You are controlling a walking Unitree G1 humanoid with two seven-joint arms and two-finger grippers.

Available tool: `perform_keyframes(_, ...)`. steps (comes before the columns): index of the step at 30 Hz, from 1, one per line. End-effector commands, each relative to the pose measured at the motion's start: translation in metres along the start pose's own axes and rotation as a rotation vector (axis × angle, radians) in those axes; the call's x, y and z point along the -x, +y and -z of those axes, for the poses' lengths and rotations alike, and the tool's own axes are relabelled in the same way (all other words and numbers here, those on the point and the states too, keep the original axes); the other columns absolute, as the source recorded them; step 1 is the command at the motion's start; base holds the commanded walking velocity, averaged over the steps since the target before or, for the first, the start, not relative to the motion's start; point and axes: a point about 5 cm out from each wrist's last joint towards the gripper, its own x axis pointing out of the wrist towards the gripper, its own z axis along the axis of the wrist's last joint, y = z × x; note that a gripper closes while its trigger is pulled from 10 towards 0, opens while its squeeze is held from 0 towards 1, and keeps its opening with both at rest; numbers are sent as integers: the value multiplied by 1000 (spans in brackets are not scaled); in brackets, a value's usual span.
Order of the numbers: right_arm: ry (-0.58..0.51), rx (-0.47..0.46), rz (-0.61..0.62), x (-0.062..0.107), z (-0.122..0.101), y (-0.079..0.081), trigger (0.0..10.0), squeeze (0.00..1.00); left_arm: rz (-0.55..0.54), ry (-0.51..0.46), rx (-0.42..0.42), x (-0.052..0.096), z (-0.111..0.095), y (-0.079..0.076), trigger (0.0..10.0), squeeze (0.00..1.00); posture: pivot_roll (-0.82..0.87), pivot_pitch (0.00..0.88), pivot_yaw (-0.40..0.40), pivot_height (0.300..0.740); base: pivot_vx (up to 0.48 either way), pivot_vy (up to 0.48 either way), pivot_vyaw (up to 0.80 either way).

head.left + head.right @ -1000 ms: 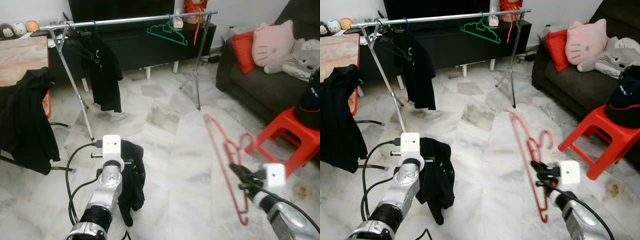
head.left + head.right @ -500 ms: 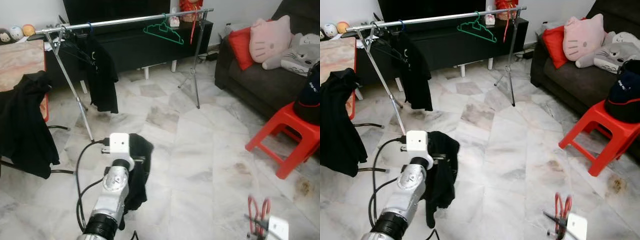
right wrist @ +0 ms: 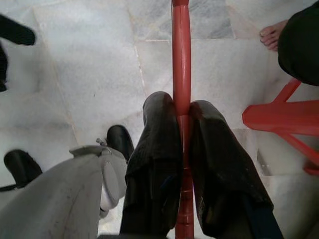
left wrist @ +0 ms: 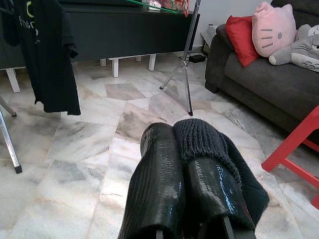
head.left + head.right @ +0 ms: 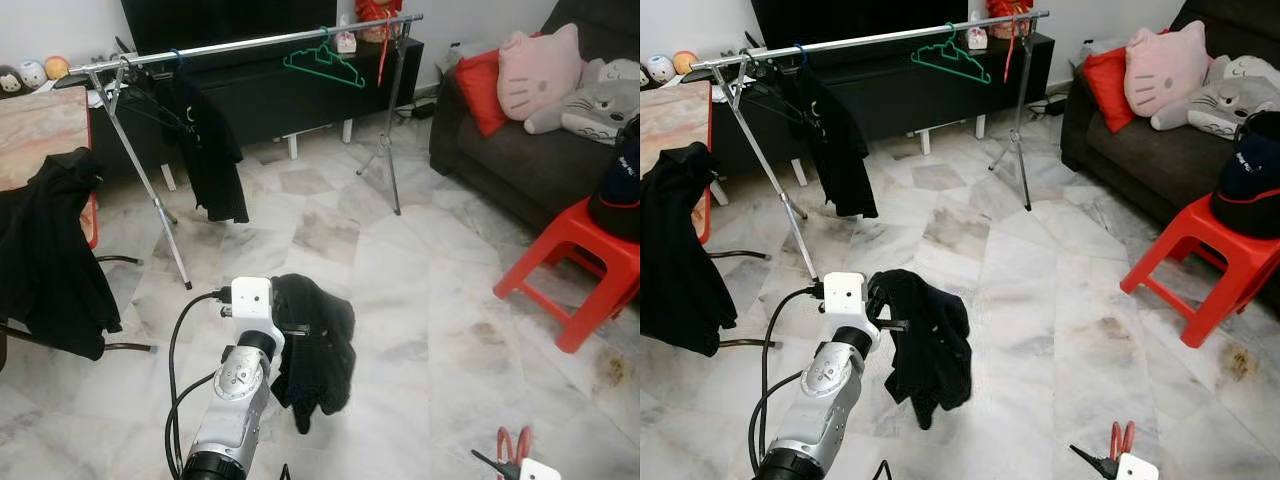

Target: Hang hanger

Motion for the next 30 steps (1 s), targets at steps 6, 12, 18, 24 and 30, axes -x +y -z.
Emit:
perform_keyframes(6,-5,18,19,1,5,-2,10000,0,11,-41,-8,-3,-12,0,10000,0,-82,0,9,740,0,0,667)
perform_keyframes(12,3,43,-4,2,8,2,10000,0,6,-39,-8,-4,-13,2,10000,0,-86,0,20,740,0,0,723)
perform_keyframes(18,9,37,-7,2,11,4,10000,0,6,-37,-14,-5,-14,5,10000,0,-85,0,29,740,0,0,626)
perform_keyframes(24,10,33,-10,3,11,5,10000,0,12,-36,-17,-6,-15,5,10000,0,-88,0,32,740,0,0,622)
perform_keyframes(30,8,14,-16,2,11,5,10000,0,16,-33,-20,-7,-15,4,10000,0,-86,0,29,740,0,0,287)
